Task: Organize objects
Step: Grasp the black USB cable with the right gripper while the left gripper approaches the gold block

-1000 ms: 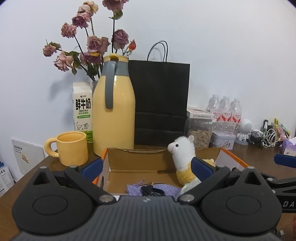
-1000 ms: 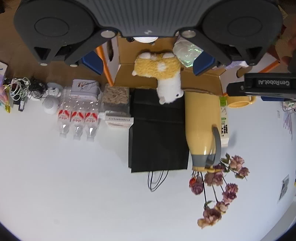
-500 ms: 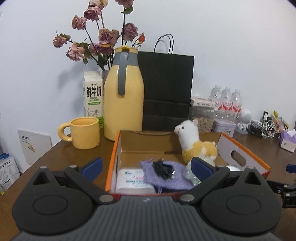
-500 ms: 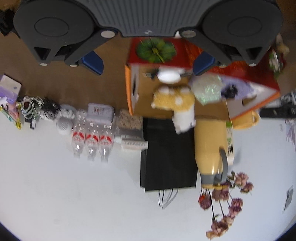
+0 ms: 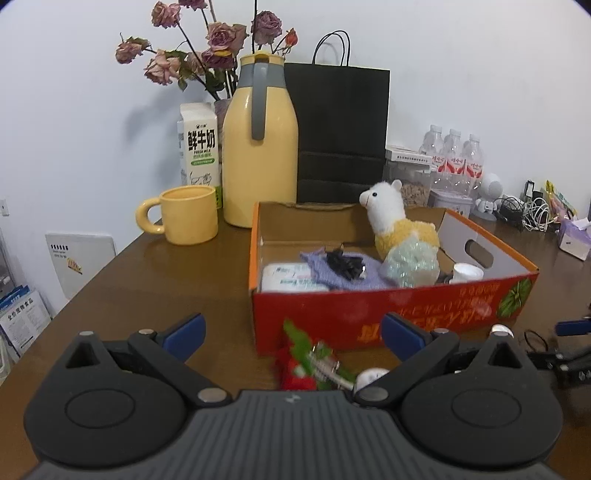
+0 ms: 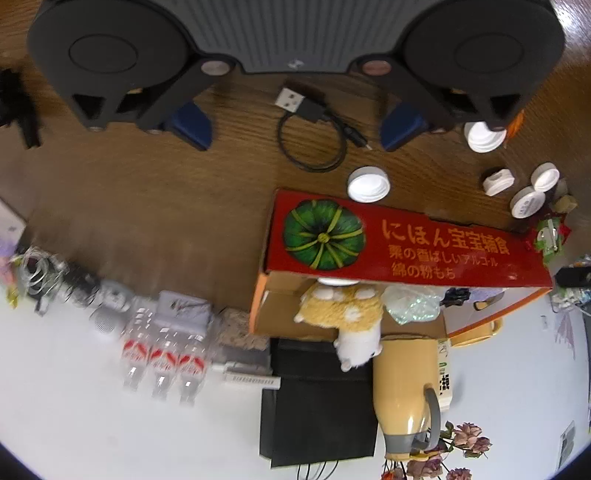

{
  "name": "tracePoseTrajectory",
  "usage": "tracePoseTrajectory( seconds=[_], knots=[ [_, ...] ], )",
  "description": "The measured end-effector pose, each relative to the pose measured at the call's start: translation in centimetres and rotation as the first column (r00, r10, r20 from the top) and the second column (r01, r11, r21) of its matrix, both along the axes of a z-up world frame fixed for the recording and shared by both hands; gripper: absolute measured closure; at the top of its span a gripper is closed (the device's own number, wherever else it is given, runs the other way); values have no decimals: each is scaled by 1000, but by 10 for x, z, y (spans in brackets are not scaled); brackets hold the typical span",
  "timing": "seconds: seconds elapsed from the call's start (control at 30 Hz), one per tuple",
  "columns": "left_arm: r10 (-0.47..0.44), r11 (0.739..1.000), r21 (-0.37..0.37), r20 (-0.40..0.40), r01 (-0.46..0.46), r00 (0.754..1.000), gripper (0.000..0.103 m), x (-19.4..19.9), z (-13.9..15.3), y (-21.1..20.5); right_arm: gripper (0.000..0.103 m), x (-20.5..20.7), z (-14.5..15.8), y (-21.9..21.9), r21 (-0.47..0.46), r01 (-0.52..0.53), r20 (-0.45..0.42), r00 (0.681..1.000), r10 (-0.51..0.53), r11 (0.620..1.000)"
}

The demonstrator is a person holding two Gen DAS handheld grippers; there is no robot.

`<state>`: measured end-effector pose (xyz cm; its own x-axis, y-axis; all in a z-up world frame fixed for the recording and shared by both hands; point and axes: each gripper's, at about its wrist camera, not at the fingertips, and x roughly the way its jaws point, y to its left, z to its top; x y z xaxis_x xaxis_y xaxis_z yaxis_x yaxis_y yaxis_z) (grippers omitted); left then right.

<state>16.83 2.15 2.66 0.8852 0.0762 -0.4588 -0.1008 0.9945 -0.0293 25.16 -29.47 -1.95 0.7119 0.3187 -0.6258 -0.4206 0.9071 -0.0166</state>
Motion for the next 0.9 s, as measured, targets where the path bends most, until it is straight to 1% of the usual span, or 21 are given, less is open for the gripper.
tracePoseTrajectory(
  seconds=[0.07,0.17,0.23,0.33,0.4,0.6,0.9],
  knots=[
    [1,1000,-2,-5,-1,1000,0,-7,-1,2,18,3,-1,-1,28,-7,-12,1000,8,1000],
    [4,1000,-3,-7,-4,1000,0,-16,-1,6,29,2,-1,0,40,-18,-7,1000,18,999],
    [12,1000,-7,-7,-12,1000,0,-21,0,9,47,0,1,0,46,-32,1,1000,32,998],
    [24,1000,-7,-9,-24,1000,0,-27,0,12,57,-3,2,2,45,-35,10,999,35,998],
    [31,1000,-5,-12,-31,999,0,-29,0,13,59,-5,3,3,45,-36,14,999,36,998],
    [62,998,-4,-51,-63,997,0,-30,-9,20,61,-15,6,4,51,-32,51,998,30,998],
    [79,996,-27,-125,-83,989,0,-24,-30,23,61,-39,16,2,90,1,156,988,-15,996]
  ],
)
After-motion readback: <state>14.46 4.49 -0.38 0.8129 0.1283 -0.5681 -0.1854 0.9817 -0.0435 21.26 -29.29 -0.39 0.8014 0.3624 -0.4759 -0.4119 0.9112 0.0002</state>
